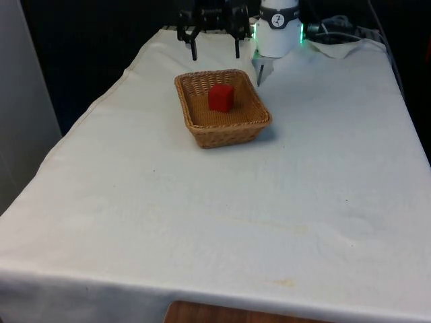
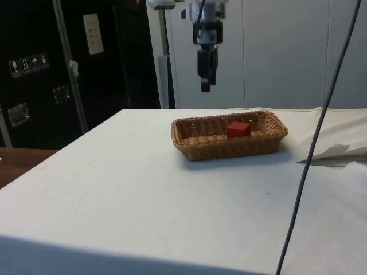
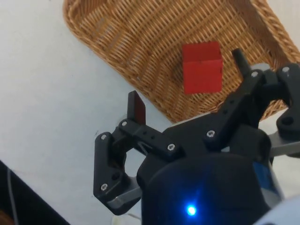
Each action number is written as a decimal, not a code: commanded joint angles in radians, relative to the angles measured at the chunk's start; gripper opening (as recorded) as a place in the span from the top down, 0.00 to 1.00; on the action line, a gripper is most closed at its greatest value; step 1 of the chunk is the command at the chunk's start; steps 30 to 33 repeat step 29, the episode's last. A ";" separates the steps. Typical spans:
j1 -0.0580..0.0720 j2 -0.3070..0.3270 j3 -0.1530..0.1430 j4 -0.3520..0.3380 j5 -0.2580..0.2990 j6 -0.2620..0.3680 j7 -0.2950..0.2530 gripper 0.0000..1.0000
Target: Pick up the cube and place it into the basket.
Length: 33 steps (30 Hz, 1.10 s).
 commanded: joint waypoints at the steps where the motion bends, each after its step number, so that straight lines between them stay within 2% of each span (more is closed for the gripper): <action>1: 0.000 -0.005 0.000 0.006 0.000 -0.009 0.001 0.00; 2: -0.002 -0.018 0.002 0.022 -0.016 -0.035 0.020 0.00; 9: -0.002 -0.043 0.004 0.060 -0.014 -0.084 0.028 0.00; 10: 0.000 -0.044 0.002 0.061 0.000 -0.080 0.014 0.00; 11: -0.001 -0.049 0.005 0.071 -0.014 -0.096 0.031 0.00; 18: -0.002 -0.073 0.007 0.121 -0.013 -0.153 0.042 0.00; 19: 0.000 -0.070 0.005 0.119 0.000 -0.146 0.028 0.00; 20: -0.002 -0.075 0.007 0.126 -0.013 -0.160 0.043 0.00; 24: -0.002 -0.080 0.008 0.142 -0.013 -0.177 0.048 0.00; 33: 0.000 -0.079 0.005 0.146 0.000 -0.174 0.036 0.00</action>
